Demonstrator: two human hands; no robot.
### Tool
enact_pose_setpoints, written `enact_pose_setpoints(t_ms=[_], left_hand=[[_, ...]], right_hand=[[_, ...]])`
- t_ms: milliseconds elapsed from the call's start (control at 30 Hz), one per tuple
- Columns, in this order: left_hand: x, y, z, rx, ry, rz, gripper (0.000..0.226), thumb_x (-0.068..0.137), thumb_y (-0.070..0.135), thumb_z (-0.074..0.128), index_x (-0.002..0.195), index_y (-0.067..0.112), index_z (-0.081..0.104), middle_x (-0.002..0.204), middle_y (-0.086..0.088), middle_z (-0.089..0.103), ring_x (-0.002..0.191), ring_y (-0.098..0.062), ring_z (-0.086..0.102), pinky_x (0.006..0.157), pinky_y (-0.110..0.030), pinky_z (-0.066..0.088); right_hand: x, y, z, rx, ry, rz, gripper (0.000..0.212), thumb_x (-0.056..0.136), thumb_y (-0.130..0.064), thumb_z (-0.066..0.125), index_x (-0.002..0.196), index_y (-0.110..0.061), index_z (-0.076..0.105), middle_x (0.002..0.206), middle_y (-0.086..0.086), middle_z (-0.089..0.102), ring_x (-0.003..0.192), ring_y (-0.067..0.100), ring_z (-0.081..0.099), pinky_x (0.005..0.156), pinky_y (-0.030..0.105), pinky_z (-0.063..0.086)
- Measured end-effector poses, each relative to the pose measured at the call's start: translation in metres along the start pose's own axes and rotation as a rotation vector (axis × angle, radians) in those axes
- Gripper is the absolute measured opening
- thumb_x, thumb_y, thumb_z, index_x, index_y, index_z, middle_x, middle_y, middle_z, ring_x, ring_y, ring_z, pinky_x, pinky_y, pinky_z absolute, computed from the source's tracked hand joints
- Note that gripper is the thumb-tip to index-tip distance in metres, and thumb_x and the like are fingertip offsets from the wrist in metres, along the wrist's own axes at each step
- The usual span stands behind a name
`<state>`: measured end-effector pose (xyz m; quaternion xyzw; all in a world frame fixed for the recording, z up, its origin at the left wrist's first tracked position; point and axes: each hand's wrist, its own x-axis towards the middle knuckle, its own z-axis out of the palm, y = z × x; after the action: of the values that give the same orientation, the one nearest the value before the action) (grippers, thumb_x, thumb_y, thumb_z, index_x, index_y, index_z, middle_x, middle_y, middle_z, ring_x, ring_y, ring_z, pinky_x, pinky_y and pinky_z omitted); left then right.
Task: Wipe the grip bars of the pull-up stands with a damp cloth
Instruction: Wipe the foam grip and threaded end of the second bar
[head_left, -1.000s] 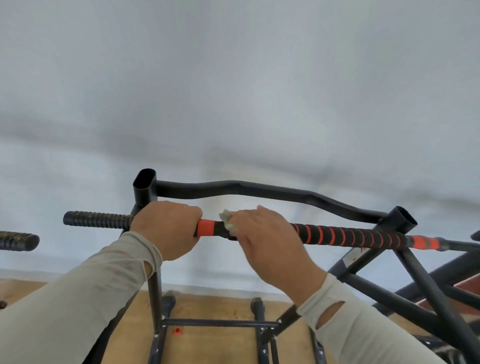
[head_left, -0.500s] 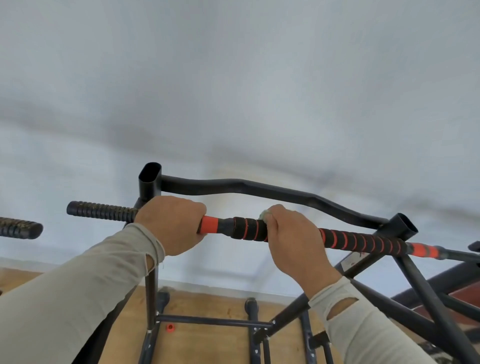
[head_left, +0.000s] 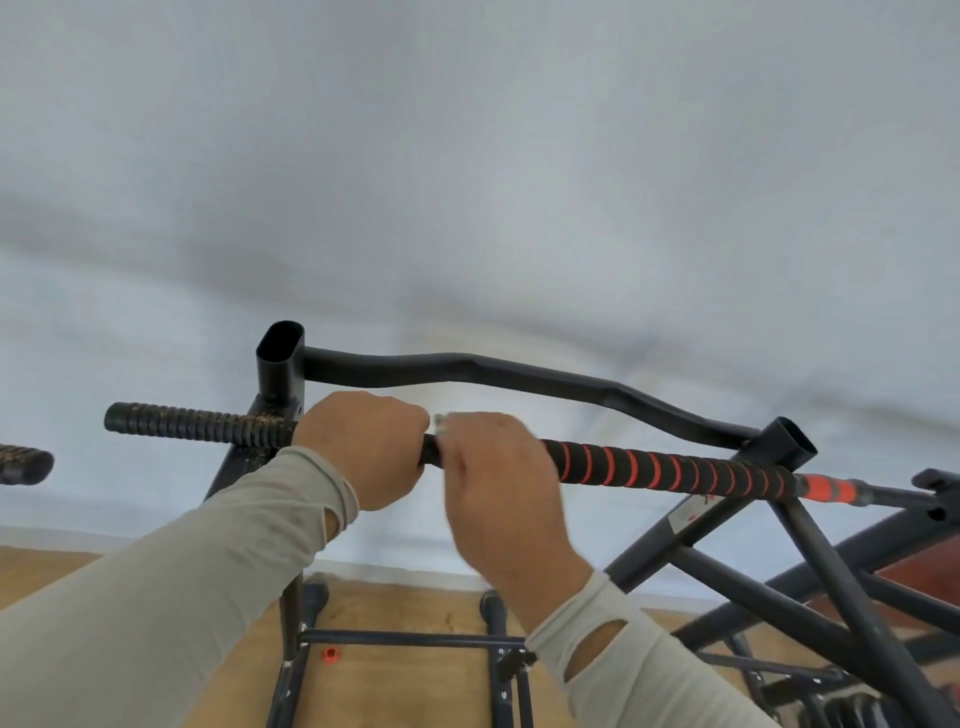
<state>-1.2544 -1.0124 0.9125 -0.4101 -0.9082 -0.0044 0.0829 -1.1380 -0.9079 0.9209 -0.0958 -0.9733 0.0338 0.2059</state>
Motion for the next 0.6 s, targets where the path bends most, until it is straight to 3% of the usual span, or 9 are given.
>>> enact_pose_setpoints(t_ms=[100,133,233,333,433,500,567,600], left_hand=[[0.000,0.000,0.001,0.004,-0.009,0.014,0.019,0.099,0.041,0.041,0.086,0.029,0.050,0.066,0.009,0.049,0.061,-0.013,0.053,0.060,-0.028,0.040],[0.001,-0.001,0.001,0.000,-0.019,0.016,0.017,0.098,0.041,0.042,0.086,0.029,0.049,0.066,0.009,0.049,0.060,-0.013,0.052,0.060,-0.027,0.039],[0.001,-0.003,0.001,-0.013,-0.028,0.027,0.013,0.096,0.040,0.045,0.088,0.030,0.050,0.065,0.008,0.048,0.064,-0.015,0.056,0.064,-0.029,0.047],[0.001,-0.002,0.001,-0.019,-0.053,0.027,0.012,0.096,0.039,0.045,0.090,0.031,0.049,0.065,0.009,0.046,0.066,-0.015,0.057,0.068,-0.029,0.050],[0.000,-0.001,-0.001,-0.011,-0.050,0.019,0.012,0.097,0.039,0.044,0.089,0.030,0.048,0.066,0.009,0.048,0.064,-0.014,0.055,0.064,-0.028,0.046],[-0.001,0.000,-0.003,-0.002,-0.044,0.008,0.014,0.097,0.038,0.043,0.086,0.030,0.048,0.067,0.008,0.050,0.060,-0.012,0.051,0.060,-0.027,0.039],[-0.002,0.000,-0.004,0.009,-0.036,0.011,0.015,0.097,0.035,0.041,0.086,0.029,0.049,0.069,0.008,0.052,0.062,-0.014,0.051,0.061,-0.028,0.038],[-0.003,-0.001,-0.005,0.008,-0.039,0.020,0.015,0.097,0.034,0.041,0.087,0.029,0.050,0.071,0.008,0.051,0.065,-0.016,0.053,0.062,-0.029,0.038]], right_hand=[[-0.010,0.016,-0.002,0.020,0.037,-0.174,0.017,0.096,-0.015,0.059,0.108,-0.017,0.071,0.112,-0.002,0.074,0.106,0.018,0.066,0.100,0.037,0.051],[-0.011,0.030,-0.008,-0.041,0.049,-0.202,0.017,0.097,-0.019,0.060,0.110,-0.019,0.071,0.113,-0.004,0.075,0.105,0.016,0.067,0.101,0.035,0.049],[-0.011,0.068,-0.035,-0.284,-0.054,-0.056,0.017,0.083,-0.022,0.079,0.096,-0.024,0.068,0.083,-0.005,0.071,0.075,0.016,0.063,0.079,0.034,0.058],[-0.002,0.072,-0.049,-0.415,-0.223,0.055,0.020,0.083,-0.023,0.077,0.098,-0.027,0.063,0.075,-0.006,0.063,0.071,0.016,0.058,0.075,0.033,0.055],[0.007,0.039,-0.038,-0.289,-0.170,0.058,0.009,0.092,-0.019,0.060,0.098,-0.025,0.057,0.075,-0.007,0.051,0.073,0.016,0.052,0.069,0.030,0.047],[0.006,0.005,-0.025,-0.165,-0.098,0.120,0.014,0.088,-0.011,0.063,0.088,-0.023,0.056,0.071,-0.005,0.048,0.070,0.019,0.054,0.062,0.031,0.041],[-0.004,-0.015,-0.012,0.018,0.079,0.023,0.017,0.081,-0.010,0.078,0.086,-0.021,0.066,0.069,-0.001,0.061,0.066,0.022,0.066,0.059,0.035,0.054],[-0.013,-0.019,-0.011,0.092,0.097,-0.056,0.011,0.084,-0.014,0.079,0.089,-0.019,0.070,0.073,0.000,0.068,0.068,0.021,0.068,0.066,0.037,0.059]])
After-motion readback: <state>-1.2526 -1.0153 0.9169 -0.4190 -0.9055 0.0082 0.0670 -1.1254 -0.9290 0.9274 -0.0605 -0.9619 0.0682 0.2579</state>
